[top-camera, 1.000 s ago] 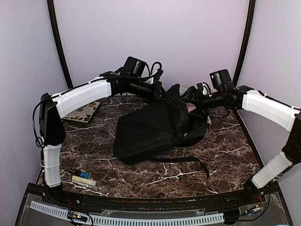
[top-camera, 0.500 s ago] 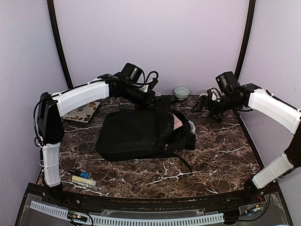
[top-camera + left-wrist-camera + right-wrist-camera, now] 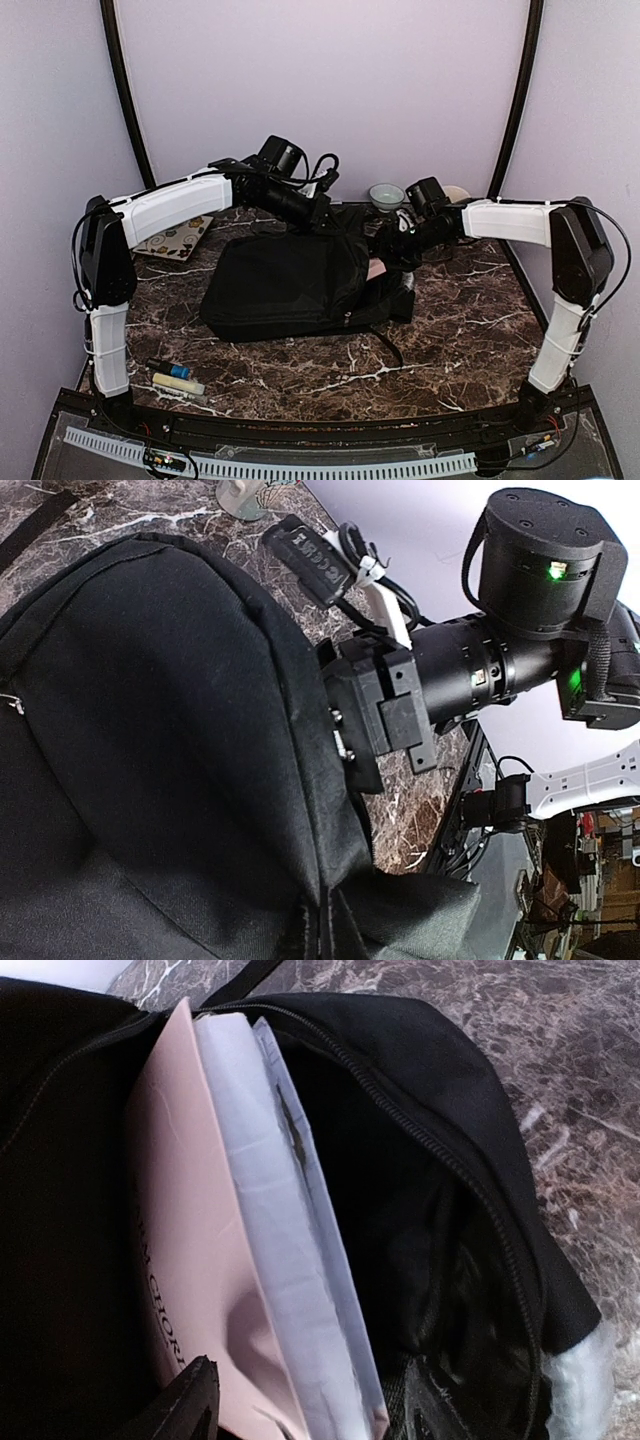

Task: Pack the student bag
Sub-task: Adjust the book in the largest pocket of the bag.

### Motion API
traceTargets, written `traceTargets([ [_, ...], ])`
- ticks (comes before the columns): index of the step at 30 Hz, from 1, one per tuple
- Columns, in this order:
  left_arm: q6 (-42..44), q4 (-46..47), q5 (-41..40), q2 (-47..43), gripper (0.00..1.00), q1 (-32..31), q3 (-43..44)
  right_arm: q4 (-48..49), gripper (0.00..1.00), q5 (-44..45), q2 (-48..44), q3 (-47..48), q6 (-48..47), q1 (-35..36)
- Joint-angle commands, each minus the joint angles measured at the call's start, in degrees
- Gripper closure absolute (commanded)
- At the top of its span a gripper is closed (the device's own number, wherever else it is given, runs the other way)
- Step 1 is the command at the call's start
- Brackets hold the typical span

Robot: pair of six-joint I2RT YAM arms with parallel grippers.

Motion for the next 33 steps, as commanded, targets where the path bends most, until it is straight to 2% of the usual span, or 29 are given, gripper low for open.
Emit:
traceTargets([
  [1,-1.37,1.69,1.72,-3.12,1.0,0.21,0.01,4.27,0.37,-4.52,0.77,0.95,-2.49,2.42],
  [3,-1.99,1.59,1.64,-2.73,1.0,0.22,0.68,5.35,0.42,-6.79,1.67,0.02,-2.29,3.67],
  [6,-2.24,0.94,0.48,-2.69,1.0,0.15,1.04,5.7,0.55,-8.68,3.2,0.43,-1.31,6.07],
  [11,-2.44,1.75,-0.06,-3.13,1.0,0.14,-0.81,6.62,0.55,-12.61,1.41,-0.5,1.4,10.84],
  [14,-1.66,1.34,0.08,-3.12,1.0,0.15,-0.94,8.01,0.54,-16.22,-2.11,-3.64,1.54,11.17],
  [16,1.34,-0.94,-0.41,-3.13,1.0,0.15,-0.21,4.96,0.53,-16.91,-4.38,-4.85,-1.36,10.43],
  [21,8.72,-9.37,-3.79,-3.97,1.0,0.15,-1.85,-4.19,0.34,-14.59,-9.98,-7.68,-6.05,7.66],
  [23,10.31,-11.15,-4.0,-5.34,1.0,0.07,-3.9,-8.47,0.22,-12.29,-12.22,-7.47,-7.99,5.63],
  [24,11.27,-10.17,-3.21,-8.39,1.0,0.06,-8.31,-14.84,0.06,-5.8,-16.65,-5.86,-10.01,2.02],
  [25,11.38,-9.76,-2.46,-9.2,1.0,0.06,-9.09,-15.69,0.03,-3.87,-17.57,-5.83,-9.88,0.56],
  [28,12.14,-9.46,0.78,-10.69,1.0,-0.1,-10.59,-14.03,0.0,-1.1,-17.97,-6.16,-9.34,-2.54],
  [31,13.64,-9.67,2.69,-11.98,1.0,-0.21,-12.36,-16.31,0.0,0.81,-13.7,-2.75,-11.22,-3.47],
  [33,14.7,-10.07,3.63,-12.1,1.0,-0.21,-12.58,-14.17,0.0,-1.1,-10.82,-1.63,-12.43,-3.48],
])
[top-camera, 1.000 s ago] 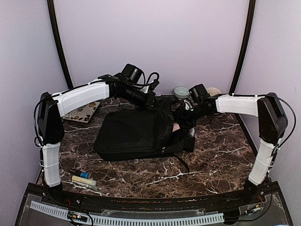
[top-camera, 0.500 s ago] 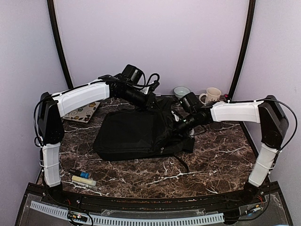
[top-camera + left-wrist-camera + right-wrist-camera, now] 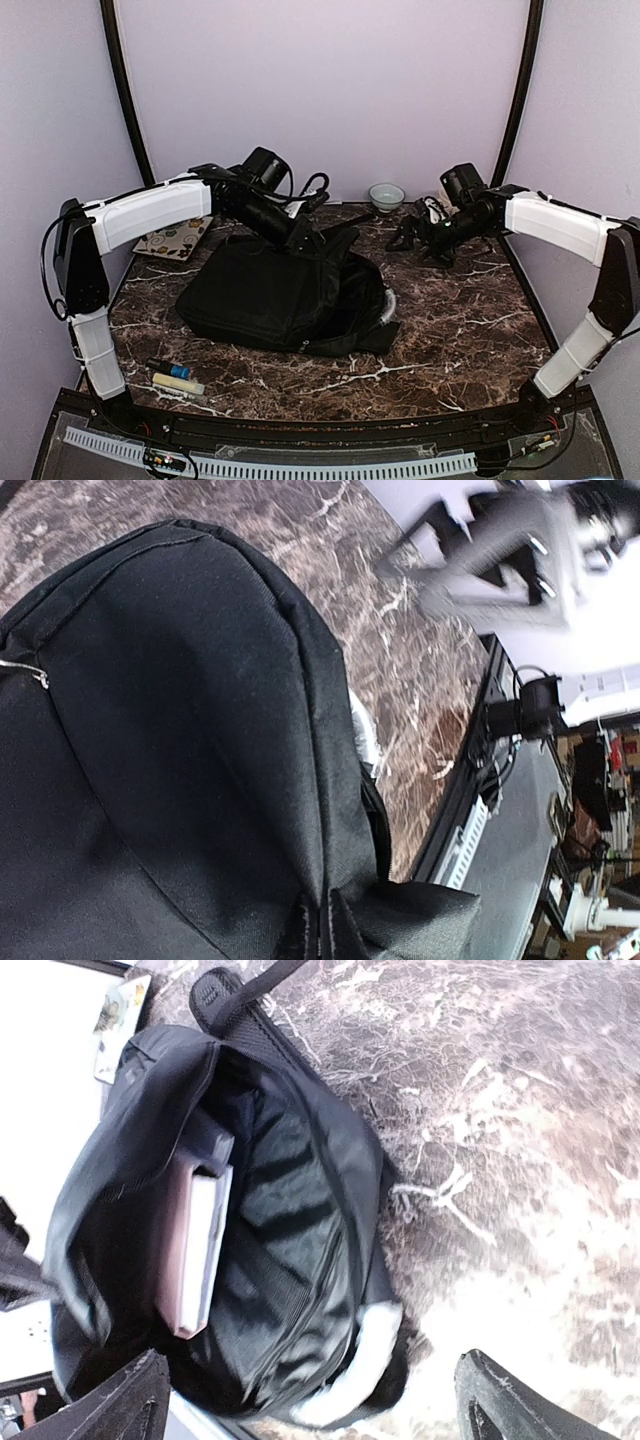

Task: Pack the student bag
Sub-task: Adjust the book in the largest pocket of the bag, then adjust the student bag at the center of the board.

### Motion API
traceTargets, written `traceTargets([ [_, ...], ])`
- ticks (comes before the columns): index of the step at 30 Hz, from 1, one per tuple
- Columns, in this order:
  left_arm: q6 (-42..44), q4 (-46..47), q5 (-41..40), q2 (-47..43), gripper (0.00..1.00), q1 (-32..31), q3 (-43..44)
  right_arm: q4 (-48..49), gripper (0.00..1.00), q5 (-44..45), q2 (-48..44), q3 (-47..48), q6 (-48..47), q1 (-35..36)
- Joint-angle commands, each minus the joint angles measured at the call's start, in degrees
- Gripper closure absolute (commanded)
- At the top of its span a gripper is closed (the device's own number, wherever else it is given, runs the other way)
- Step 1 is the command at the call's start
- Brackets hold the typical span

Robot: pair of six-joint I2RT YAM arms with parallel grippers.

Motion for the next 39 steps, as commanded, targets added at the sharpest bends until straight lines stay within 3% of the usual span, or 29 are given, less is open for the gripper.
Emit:
traceTargets([
  [1,3.99,-2.94,3.86,-3.2,1.0,-0.01,-1.32,1.08,0.0,-0.58,6.58,3.3,-4.31,0.23],
  [7,5.8,-3.95,7.53,-2.25,1.0,-0.2,0.09,2.31,0.02,-11.12,19.41,11.06,-10.0,0.81],
  [11,6.49,-4.37,7.41,-2.32,1.0,-0.42,-0.28,4.82,0.11,-14.69,25.01,13.16,-11.26,1.52],
  [14,6.25,-4.0,7.18,-2.23,1.0,-0.62,-0.65,7.96,0.3,-17.39,28.28,13.36,-10.18,2.12],
  [19,5.98,-4.23,5.14,-1.68,1.0,-0.99,-0.18,12.83,0.82,-17.8,28.5,11.28,-6.33,2.82],
  [22,6.33,-5.75,2.5,-0.31,1.0,-1.23,1.94,14.84,1.0,-14.75,25.9,8.57,-2.94,2.81],
  [35,8.85,-12.65,-12.15,14.53,1.0,-2.23,21.66,24.38,1.0,-1.03,5.47,-17.35,15.88,3.27],
  [39,12.15,-15.79,-24.87,16.9,1.0,-2.16,26.43,29.0,1.0,1.2,0.11,-21.97,20.92,6.99],
])
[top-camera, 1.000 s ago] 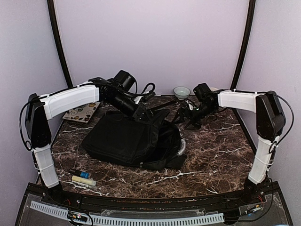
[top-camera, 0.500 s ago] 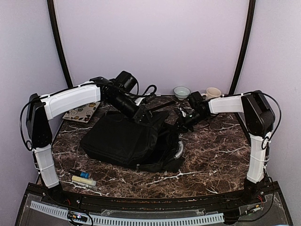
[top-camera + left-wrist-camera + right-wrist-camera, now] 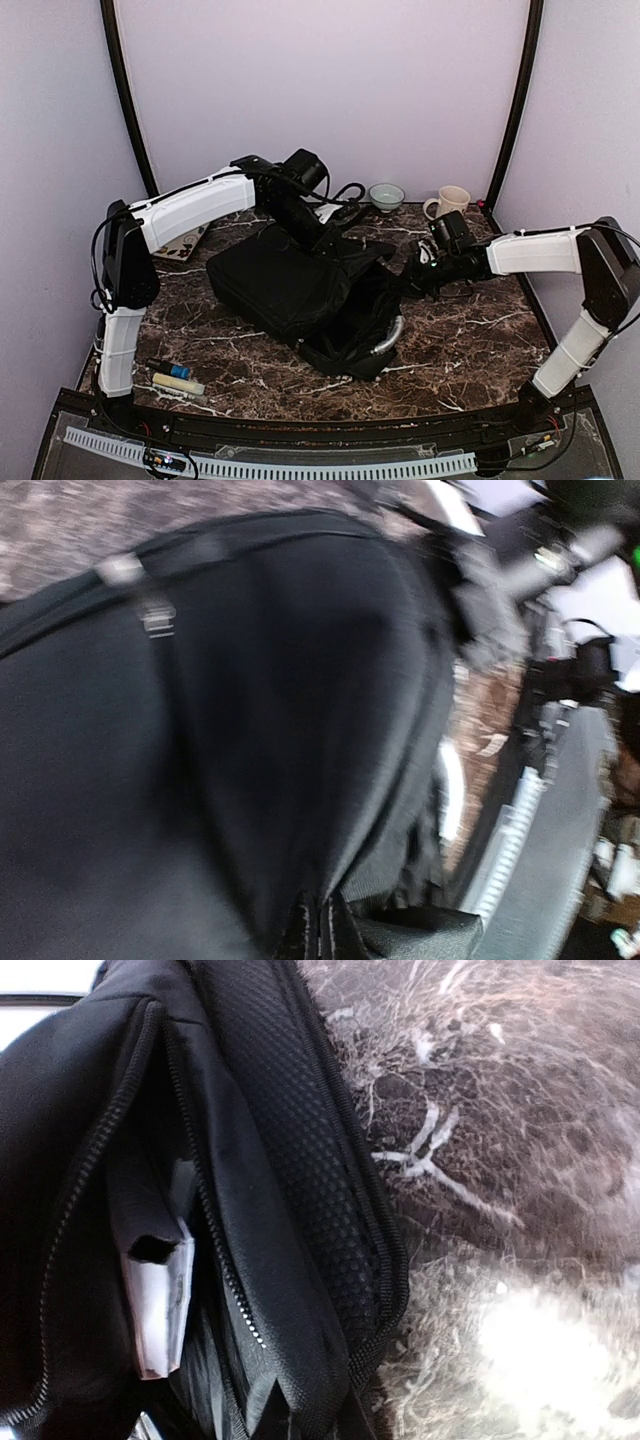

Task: Pack the student bag
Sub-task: Adjust the student bag at the center of the board.

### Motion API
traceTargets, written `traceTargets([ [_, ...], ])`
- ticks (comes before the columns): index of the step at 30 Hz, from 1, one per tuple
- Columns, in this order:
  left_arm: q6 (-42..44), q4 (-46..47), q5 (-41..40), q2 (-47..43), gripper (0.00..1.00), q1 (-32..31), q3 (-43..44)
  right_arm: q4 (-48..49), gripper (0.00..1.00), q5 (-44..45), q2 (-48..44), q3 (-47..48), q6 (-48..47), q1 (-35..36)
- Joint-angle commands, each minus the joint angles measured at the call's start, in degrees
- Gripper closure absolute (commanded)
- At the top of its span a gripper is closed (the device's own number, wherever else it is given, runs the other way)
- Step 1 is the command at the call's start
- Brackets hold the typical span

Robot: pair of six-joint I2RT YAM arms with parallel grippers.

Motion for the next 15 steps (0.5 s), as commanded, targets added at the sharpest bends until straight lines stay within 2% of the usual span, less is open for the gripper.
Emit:
traceTargets([
  [1,3.61,-0.83,-23.49,1.12,1.0,1.8,4.3,5.66,1.0,0.92,-4.95,-4.33,7.07,4.72],
  [4,2.95,-1.78,-31.51,1.39,1.0,1.98,5.07,4.76,1.0,0.24,-2.53,-1.38,4.28,5.51],
  [7,2.64,-2.67,-29.26,1.03,0.99,1.98,6.47,6.15,1.0,-1.83,1.27,0.76,3.28,5.94],
  [9,2.75,-2.47,-24.7,-0.17,0.94,1.68,5.91,6.74,1.0,-2.79,2.83,1.68,3.2,6.24],
  [12,1.97,-2.98,-22.15,-2.51,0.81,0.91,4.79,6.57,0.99,-3.0,3.91,2.79,3.04,6.52],
  [15,0.29,-3.33,-21.51,-6.01,0.69,0.91,2.3,3.78,0.84,-2.07,4.8,4.78,1.67,6.55],
])
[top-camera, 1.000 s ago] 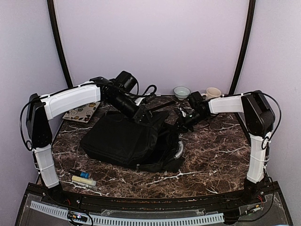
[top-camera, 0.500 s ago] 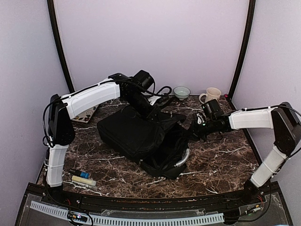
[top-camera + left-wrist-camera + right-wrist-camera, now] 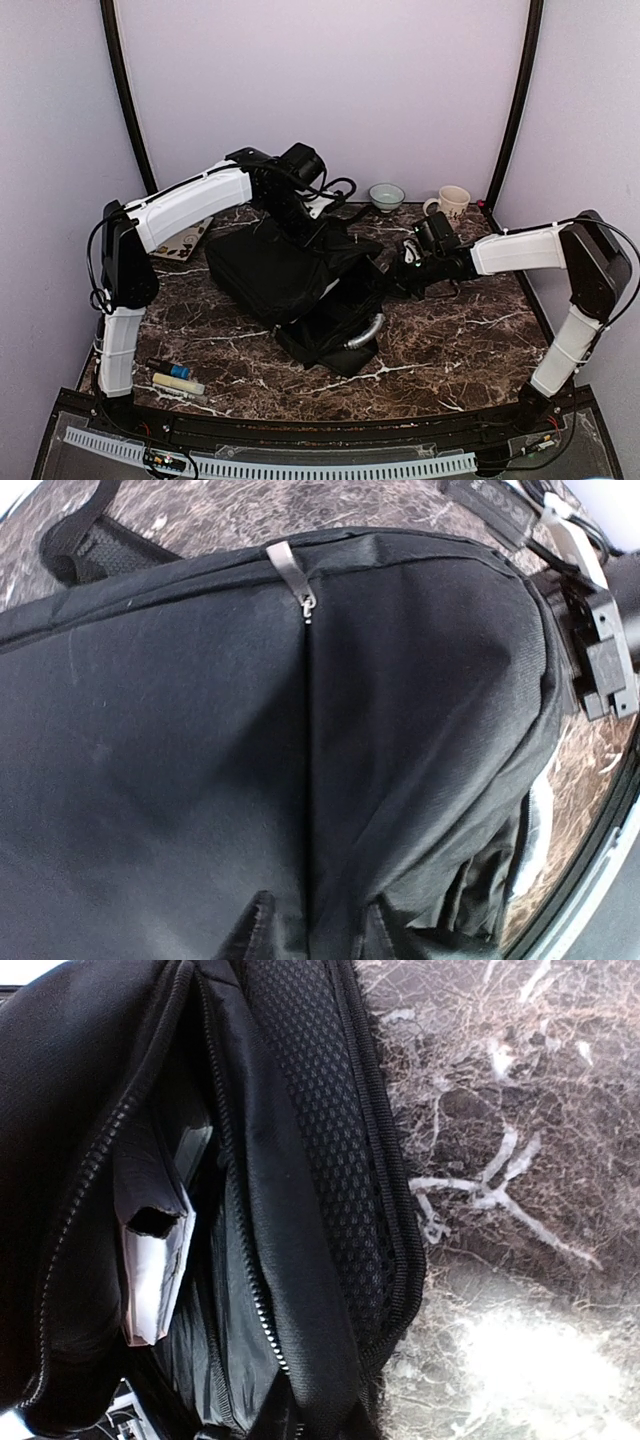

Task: Pack the student bag
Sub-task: Adjust the student bag at the center of the board, then place the largest pocket in the student bag, then adjust the student bag at the center of the board.

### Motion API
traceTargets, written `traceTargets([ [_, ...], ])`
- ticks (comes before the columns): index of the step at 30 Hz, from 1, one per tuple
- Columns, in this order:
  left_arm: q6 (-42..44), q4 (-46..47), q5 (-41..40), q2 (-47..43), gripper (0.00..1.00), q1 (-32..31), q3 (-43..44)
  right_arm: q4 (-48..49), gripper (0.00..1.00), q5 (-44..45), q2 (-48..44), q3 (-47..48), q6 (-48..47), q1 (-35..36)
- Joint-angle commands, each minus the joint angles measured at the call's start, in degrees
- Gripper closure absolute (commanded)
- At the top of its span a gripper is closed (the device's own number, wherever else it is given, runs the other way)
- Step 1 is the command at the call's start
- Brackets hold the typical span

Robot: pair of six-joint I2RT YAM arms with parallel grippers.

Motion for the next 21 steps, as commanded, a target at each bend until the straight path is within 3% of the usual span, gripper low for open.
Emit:
traceTargets([
  [1,-2.13,2.48,-1.79,-7.72,0.64,0.85,-3.55,-4.04,0.79,-4.48,1.4,4.19,-3.31,2.09],
  [4,-3.47,3.64,-1.36,-12.39,0.5,0.9,-7.4,-10.53,0.58,-1.27,2.01,7.56,-6.86,1.68],
  [8,-6.11,4.13,-4.56,-20.35,0.25,0.89,-14.8,-16.46,0.43,1.79,0.54,9.24,-9.43,0.03],
  [12,-8.39,7.6,-5.92,-32.36,0.1,0.89,-28.51,-21.41,0.26,5.35,-3.14,8.0,-10.38,-1.85],
  [16,-11.36,8.02,-7.36,-41.56,0.06,1.58,-41.79,-25.86,0.2,8.61,-7.83,6.56,-10.67,-3.06],
  [21,-11.57,7.66,-8.49,-48.37,0.13,2.73,-52.09,-31.95,0.2,11.58,-14.94,6.07,-9.97,-3.0],
])
